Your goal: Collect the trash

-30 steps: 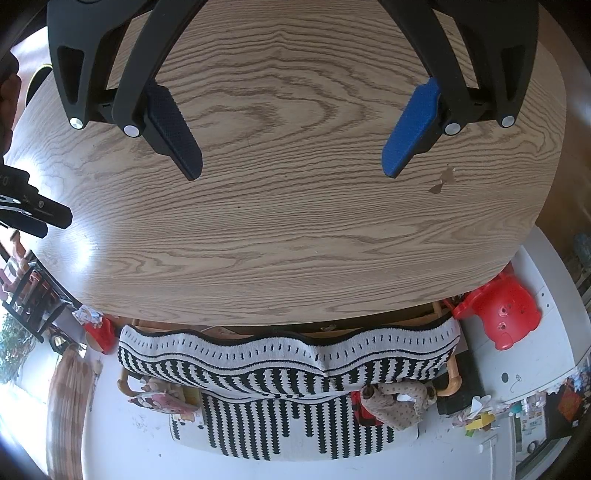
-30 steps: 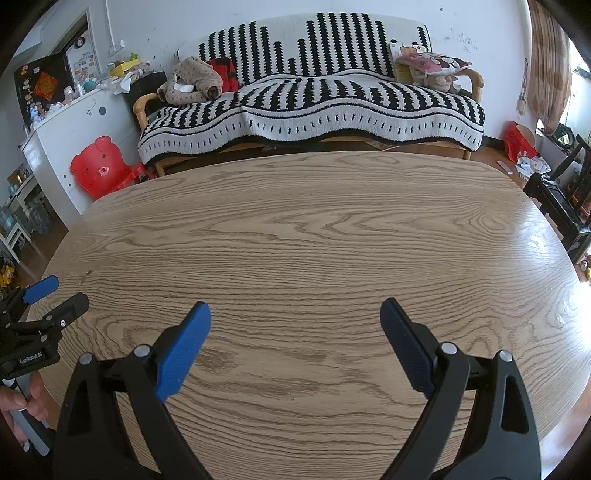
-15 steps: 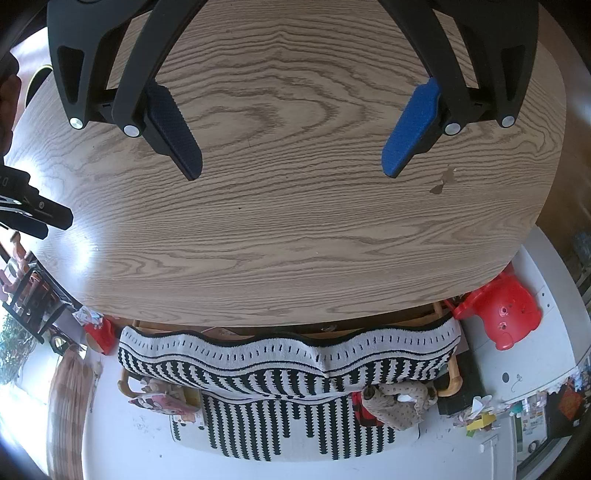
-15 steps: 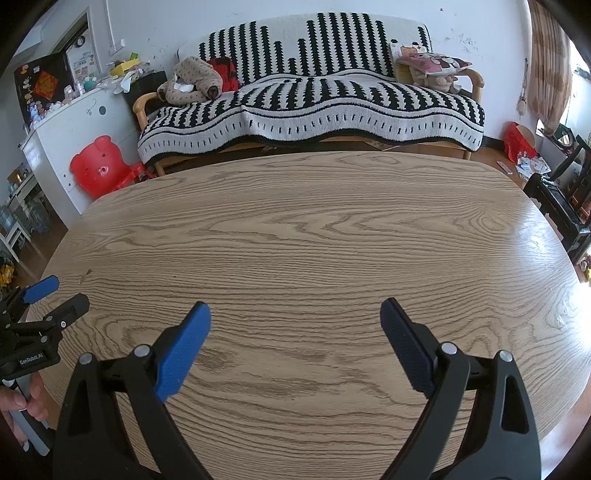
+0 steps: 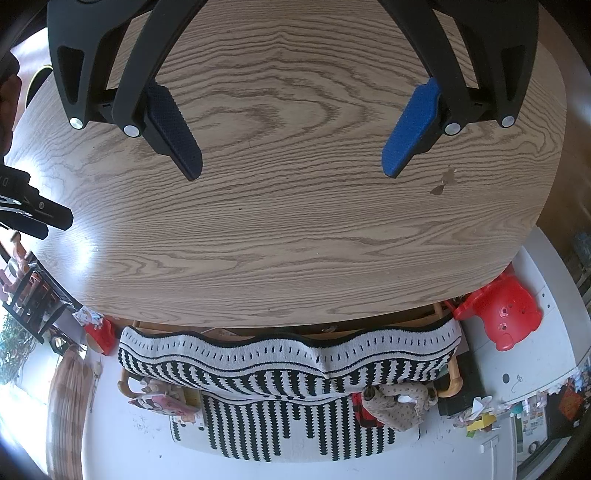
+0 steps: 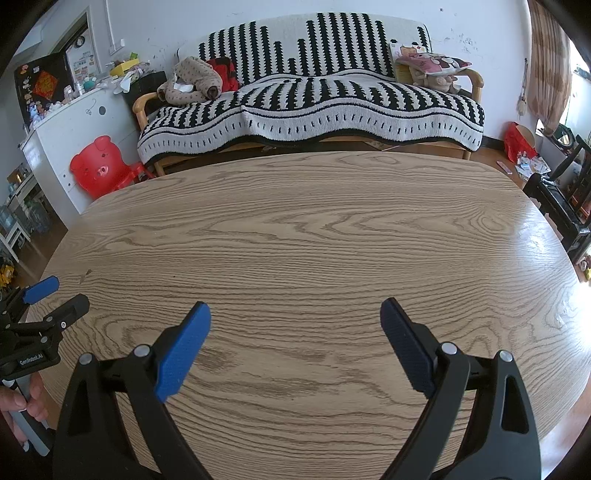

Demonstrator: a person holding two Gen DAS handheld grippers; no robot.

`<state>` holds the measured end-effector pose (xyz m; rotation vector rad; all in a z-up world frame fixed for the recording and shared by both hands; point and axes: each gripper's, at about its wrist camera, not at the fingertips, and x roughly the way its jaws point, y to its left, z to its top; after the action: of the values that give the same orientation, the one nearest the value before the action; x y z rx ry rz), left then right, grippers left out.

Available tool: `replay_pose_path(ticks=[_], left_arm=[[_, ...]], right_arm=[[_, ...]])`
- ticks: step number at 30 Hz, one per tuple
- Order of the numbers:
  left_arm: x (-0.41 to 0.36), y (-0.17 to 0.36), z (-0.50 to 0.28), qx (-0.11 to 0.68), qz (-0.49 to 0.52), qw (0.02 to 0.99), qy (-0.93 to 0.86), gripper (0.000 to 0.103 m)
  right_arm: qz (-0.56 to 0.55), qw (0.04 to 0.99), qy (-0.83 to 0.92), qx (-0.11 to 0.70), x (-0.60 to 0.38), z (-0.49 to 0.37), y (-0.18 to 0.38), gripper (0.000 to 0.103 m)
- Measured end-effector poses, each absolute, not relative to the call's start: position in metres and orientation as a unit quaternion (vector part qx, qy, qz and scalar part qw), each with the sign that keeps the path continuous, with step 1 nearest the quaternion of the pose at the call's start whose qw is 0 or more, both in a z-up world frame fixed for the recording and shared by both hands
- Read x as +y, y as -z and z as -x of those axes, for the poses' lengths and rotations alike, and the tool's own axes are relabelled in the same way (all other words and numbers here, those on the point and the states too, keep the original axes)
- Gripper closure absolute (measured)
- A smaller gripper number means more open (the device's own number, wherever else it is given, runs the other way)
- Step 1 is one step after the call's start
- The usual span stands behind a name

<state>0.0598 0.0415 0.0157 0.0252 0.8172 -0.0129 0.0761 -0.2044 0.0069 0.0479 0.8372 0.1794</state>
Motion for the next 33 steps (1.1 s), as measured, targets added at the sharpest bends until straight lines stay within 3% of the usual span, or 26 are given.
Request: replay_pose_path(ticks=[33], left_arm=[[0.0477, -0.0115, -0.0641, 0.399, -0.003, 0.916, 0.025, 0.007]], right_arm=[[-0.021, 0.909, -0.083, 0.407, -0.2088, -0.0759, -0.0087, 0.012]])
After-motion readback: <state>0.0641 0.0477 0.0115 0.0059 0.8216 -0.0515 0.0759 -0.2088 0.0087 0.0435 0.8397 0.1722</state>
